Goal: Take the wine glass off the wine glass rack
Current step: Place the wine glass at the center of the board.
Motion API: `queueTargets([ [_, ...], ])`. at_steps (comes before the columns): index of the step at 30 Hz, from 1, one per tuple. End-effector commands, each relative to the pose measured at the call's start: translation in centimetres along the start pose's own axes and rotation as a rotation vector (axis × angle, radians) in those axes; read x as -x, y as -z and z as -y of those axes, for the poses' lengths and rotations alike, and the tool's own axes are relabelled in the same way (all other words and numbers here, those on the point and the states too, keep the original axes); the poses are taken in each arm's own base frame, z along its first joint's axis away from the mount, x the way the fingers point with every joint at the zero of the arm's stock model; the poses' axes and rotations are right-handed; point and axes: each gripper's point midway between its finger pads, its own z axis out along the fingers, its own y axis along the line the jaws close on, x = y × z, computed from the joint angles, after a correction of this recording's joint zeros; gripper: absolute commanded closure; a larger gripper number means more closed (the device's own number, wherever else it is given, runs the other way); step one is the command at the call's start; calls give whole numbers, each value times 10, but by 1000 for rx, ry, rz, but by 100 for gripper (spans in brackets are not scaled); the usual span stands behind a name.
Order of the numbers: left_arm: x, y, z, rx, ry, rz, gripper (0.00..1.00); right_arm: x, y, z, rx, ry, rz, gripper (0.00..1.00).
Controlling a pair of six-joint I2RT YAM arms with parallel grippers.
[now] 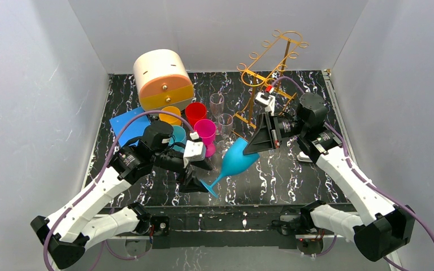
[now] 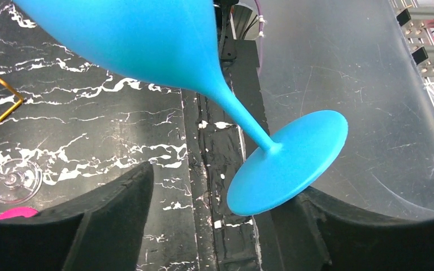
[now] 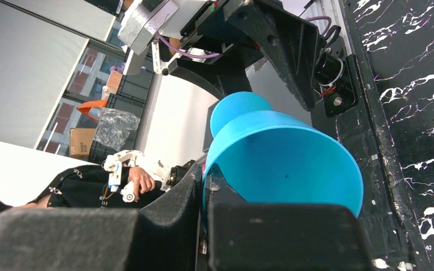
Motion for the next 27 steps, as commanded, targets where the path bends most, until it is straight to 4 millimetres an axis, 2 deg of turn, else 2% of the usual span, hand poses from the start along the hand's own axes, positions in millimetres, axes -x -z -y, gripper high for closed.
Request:
queueTargets([
  [1, 9, 5, -2, 29, -9, 7, 27, -4, 0, -2, 0, 33, 4, 99],
  [9, 6, 7, -4, 53, 1, -9, 17, 0, -1, -4, -16, 40, 20, 99],
  [10, 5, 8, -5, 60, 8, -12, 13, 0, -1, -3, -21, 37, 26, 99],
  [11, 5, 8, -6, 68, 12, -14, 4, 2, -1, -2, -29, 33, 34, 99],
  [12, 4, 8, -7, 77, 18, -17, 2, 3, -1, -1, -38, 30, 39, 99],
  [22, -1, 14, -15, 154, 51, -42, 2, 12, -2, 11, -108, 14, 87, 99],
  [25, 1, 20, -28, 255, 59, -34, 2, 24, 0, 23, -206, 16, 162, 99],
  [27, 4, 23, -30, 286, 55, -18, 2, 30, 3, 27, -256, 30, 194, 99],
])
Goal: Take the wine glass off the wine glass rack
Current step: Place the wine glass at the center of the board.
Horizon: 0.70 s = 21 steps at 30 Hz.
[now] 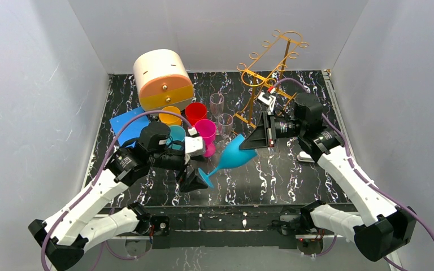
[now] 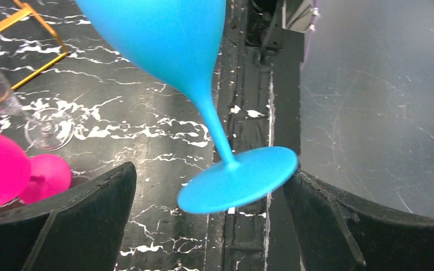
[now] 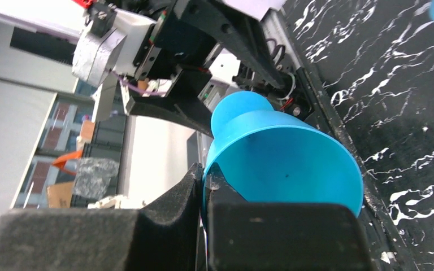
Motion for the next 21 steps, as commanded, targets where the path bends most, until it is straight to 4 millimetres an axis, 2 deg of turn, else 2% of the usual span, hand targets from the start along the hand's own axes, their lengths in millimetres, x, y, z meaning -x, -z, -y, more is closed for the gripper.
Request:
queueTargets([
  [1, 17, 15, -11, 126, 1, 61, 2, 21, 3, -2, -115, 85, 107, 99],
  [12, 5, 28, -15, 243, 61, 85, 2, 29, 6, 6, -189, 81, 153, 99],
  [17, 16, 33, -14, 247, 24, 96, 2, 37, 11, 3, -221, 115, 214, 99],
  [21, 22, 38, -22, 292, 22, 96, 2, 43, 16, 10, -294, 120, 257, 99],
])
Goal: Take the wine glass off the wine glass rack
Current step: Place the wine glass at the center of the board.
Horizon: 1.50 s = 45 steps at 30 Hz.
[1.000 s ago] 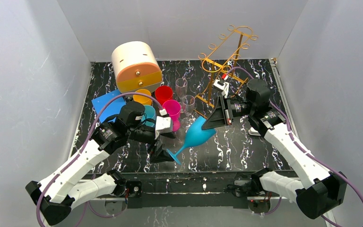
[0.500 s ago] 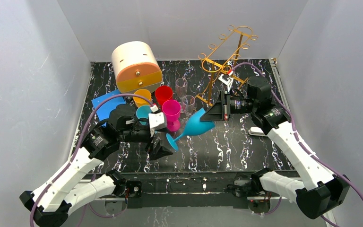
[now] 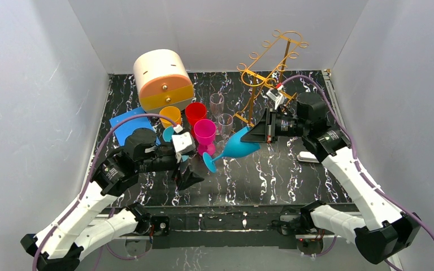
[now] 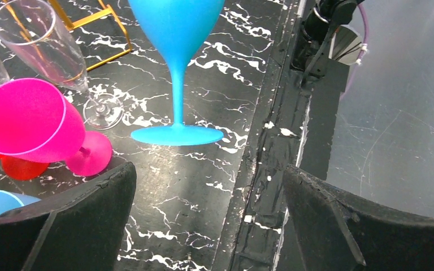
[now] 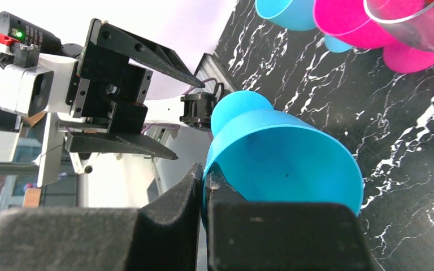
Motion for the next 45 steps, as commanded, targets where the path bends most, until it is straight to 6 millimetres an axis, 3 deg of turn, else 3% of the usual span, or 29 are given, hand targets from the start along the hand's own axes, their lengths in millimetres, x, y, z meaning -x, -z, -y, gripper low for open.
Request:
queueTargets([
  [1, 15, 9, -10, 67, -14, 20, 2, 19, 11, -13, -50, 95, 100, 99],
  [6, 30, 19, -25, 181, -13, 61, 2, 16, 15, 4, -138, 80, 115, 99],
  [17, 71, 49, -66, 475, 72, 225, 2, -1, 20, 16, -169, 97, 87, 99],
  [20, 73, 49, -73, 514, 142, 242, 2, -5, 21, 19, -183, 92, 74, 99],
  [24, 82, 68, -101, 716, 296, 294, 2, -7, 21, 24, -201, 87, 65, 99],
  [28, 92, 68, -102, 710, 286, 286, 2, -10, 21, 31, -222, 79, 65, 99],
  [30, 85, 69, -109, 758, 323, 244, 2, -12, 20, 34, -225, 79, 54, 99],
  [36, 43, 97, -142, 1079, 423, 87, 2, -16, 24, 49, -310, 109, 35, 99],
  [41, 38, 84, -144, 1060, 428, 16, 2, -17, 21, 59, -403, 193, 50, 99],
  [45, 34, 81, -152, 1099, 426, -22, 2, -35, 2, 63, -463, 242, -29, 99],
])
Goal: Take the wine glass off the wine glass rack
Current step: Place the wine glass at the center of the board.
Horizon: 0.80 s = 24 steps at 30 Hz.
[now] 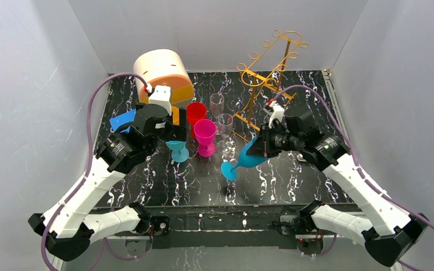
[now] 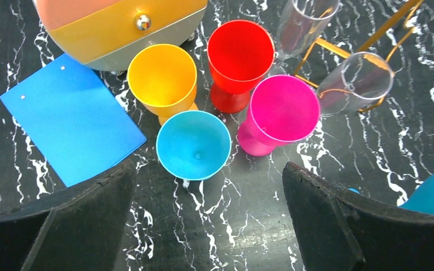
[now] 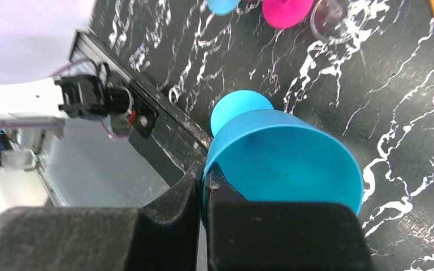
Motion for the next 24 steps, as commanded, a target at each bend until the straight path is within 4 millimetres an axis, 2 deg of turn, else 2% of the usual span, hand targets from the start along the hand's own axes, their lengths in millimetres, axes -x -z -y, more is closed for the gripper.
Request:
queueTargets([
  [1, 7, -1, -12, 81, 8, -5, 2, -7, -16, -7, -85, 118, -28, 99],
  [4, 8, -11, -3, 19, -44, -59, 2, -20, -28, -12, -149, 195, -72, 99],
  [8, 18, -23, -19, -17, -7, -127, 2, -26, -36, -13, -220, 262, -81, 99],
  [11, 21, -28, -26, -13, 36, -137, 2, -25, -39, -9, -269, 279, -66, 99],
  [16, 16, -38, -40, 70, 92, -160, 2, -21, -41, -9, -346, 300, -61, 99],
  [20, 24, -43, -50, 127, 124, -138, 2, -18, -40, -9, -401, 318, -53, 99],
  [24, 34, -44, -50, 132, 145, -112, 2, -21, -42, -7, -416, 324, -55, 99],
])
